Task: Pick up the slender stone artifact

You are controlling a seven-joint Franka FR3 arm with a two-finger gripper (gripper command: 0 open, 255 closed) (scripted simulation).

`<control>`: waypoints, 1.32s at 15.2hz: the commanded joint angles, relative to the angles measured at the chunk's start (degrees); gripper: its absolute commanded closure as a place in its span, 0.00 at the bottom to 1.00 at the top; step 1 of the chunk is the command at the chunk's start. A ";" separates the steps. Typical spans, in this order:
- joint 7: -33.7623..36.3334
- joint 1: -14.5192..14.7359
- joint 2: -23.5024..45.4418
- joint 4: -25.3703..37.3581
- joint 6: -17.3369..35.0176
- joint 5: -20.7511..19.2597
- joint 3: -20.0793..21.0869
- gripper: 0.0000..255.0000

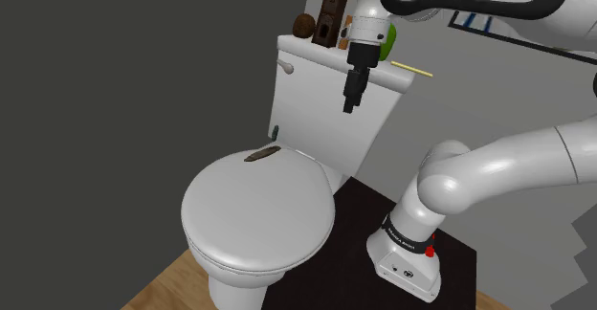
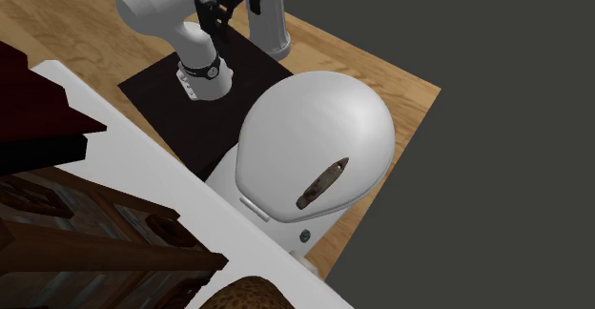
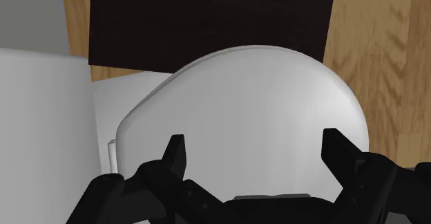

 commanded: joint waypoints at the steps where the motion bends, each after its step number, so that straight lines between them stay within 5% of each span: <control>1: 0.00 0.00 0.00 0.00 0.00 0.00 0.00 0.00; 11: -29.35 4.48 16.54 -0.87 16.89 -5.53 -11.77 0.00; 20: -55.92 9.29 37.83 6.86 29.17 -1.77 -17.91 0.00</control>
